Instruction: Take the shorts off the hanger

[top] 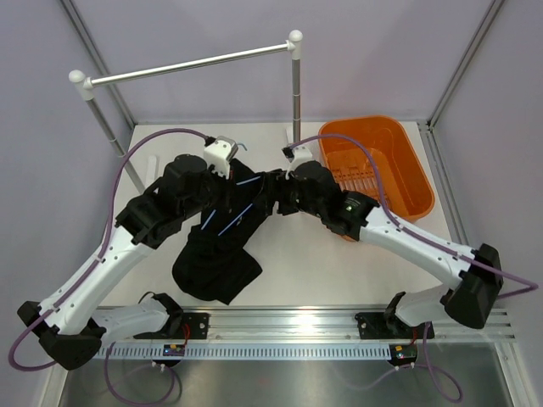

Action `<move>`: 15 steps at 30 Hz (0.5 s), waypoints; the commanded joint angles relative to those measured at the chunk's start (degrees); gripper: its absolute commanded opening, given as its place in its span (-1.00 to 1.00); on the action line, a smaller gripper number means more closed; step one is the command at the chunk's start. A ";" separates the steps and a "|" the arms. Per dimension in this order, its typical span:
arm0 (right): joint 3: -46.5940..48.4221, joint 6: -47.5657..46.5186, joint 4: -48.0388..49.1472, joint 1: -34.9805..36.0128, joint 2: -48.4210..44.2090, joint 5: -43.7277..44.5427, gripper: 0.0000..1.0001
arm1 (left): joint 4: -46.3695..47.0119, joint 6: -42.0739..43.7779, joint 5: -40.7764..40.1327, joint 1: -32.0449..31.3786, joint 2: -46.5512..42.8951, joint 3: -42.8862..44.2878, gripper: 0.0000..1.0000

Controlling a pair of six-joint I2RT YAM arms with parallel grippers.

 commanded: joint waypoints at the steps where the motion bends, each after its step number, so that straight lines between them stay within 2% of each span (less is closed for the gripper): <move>1: 6.79 0.03 -0.77 2.58 4.85 8.52 0.60 | 4.28 -0.26 1.20 -0.73 -1.89 -0.04 -1.00; 4: 10.22 0.30 -2.71 3.20 8.38 12.55 0.57 | 4.19 -0.18 0.94 -1.17 -2.41 -0.04 -1.00; 8: 11.56 0.56 -3.77 3.20 9.88 17.66 0.34 | 3.49 -0.09 0.76 -1.43 -3.29 0.14 -1.00; 9: 11.56 0.48 -4.20 3.20 9.80 18.63 0.13 | 3.23 -0.09 0.59 -1.43 -3.55 0.14 -1.00; 11: 11.38 0.56 -4.29 3.20 9.54 21.44 -0.13 | 2.44 0.00 0.15 -1.43 -4.17 0.14 -1.00; 12: 11.29 0.39 -4.29 3.20 9.45 22.23 -0.39 | 2.18 0.00 0.06 -1.43 -4.52 0.14 -1.00; 14: 11.73 -0.05 -4.64 3.20 9.53 24.43 -0.62 | 1.65 0.00 0.41 -1.52 -5.40 0.14 -1.00; 15: 12.17 -0.31 -5.25 3.20 9.71 24.96 -0.86 | 1.56 -0.09 0.67 -1.52 -5.84 0.14 -1.00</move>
